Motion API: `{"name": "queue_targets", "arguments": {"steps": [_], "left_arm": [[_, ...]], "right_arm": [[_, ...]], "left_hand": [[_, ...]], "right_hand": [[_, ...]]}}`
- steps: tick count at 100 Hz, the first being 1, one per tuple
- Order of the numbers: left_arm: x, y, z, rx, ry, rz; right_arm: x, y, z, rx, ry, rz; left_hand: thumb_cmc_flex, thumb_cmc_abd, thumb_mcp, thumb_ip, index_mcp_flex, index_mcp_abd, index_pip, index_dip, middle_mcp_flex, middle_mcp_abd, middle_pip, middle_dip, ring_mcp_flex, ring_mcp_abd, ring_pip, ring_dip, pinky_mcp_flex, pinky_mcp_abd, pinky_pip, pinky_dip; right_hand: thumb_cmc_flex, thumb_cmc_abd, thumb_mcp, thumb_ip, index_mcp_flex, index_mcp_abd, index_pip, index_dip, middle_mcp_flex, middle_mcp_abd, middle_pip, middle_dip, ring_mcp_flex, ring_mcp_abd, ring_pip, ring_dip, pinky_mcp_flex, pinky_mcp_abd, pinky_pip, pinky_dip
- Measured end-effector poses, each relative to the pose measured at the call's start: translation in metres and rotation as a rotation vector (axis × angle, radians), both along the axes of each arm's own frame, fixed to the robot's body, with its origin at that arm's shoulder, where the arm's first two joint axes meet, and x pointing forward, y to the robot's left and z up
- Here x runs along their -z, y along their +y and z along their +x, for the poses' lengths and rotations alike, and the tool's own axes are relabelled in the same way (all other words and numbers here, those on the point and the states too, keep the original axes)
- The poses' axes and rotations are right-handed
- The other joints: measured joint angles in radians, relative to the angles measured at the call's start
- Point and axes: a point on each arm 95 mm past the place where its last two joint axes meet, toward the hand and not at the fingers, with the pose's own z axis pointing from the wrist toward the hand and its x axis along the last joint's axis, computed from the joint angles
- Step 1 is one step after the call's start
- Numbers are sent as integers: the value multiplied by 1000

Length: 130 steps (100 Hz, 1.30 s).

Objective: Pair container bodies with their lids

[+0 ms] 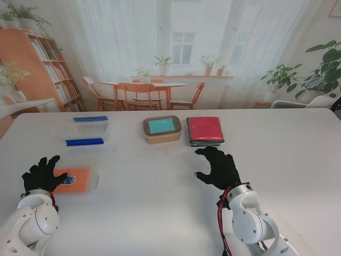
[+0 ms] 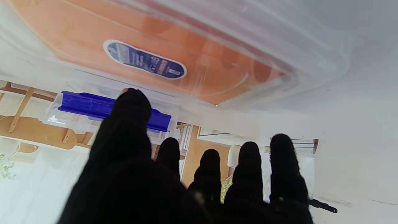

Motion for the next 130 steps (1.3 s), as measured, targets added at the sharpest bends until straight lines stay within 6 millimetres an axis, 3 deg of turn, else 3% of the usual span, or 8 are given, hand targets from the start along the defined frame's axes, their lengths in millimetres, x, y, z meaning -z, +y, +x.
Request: {"name": "queue_targets", "arguments": {"steps": [21, 40, 82, 130], "left_arm": [[6, 1, 10, -45, 16, -60], [10, 3, 15, -57, 102, -42], [-3, 15, 24, -25, 233, -39], [-6, 14, 29, 58, 259, -77]], "right_arm": [[1, 0, 0, 5, 11, -4], [1, 0, 0, 0, 21, -8], [3, 4, -2, -12, 31, -14], [3, 4, -2, -12, 26, -14]], "left_hand": [[2, 0, 0, 0, 0, -1, -23, 0, -13, 0, -14, 38, 0, 16, 100, 24, 13, 0, 183, 42], [2, 16, -12, -5, 0, -1, -37, -10, -13, 0, -14, 39, 0, 43, 133, 25, 25, 1, 184, 51], [30, 59, -1, -11, 0, -14, -41, -10, -13, 0, -14, 40, 0, 47, 217, 25, 67, 8, 207, 66], [31, 14, 88, -8, 0, -15, 67, 17, 5, 0, 118, 34, 39, 83, 272, 43, 82, 25, 276, 111]], "right_hand": [[0, 0, 0, 1, 0, -11, 0, 0, 0, 0, 0, 0, 0, 0, 0, 1, 0, 0, 0, 0], [0, 0, 0, 1, 0, -23, 0, -1, -1, 0, 0, 0, 0, 0, 0, 2, 0, 0, 0, 0], [0, 1, 0, 1, 0, -35, 0, -2, -1, 0, 0, 0, 0, 0, 1, 11, 2, 0, 12, 0], [0, 1, 0, 1, 0, -39, 0, -2, -3, 0, 7, 0, -1, 0, 1, 11, 9, 8, 14, 11]]}}
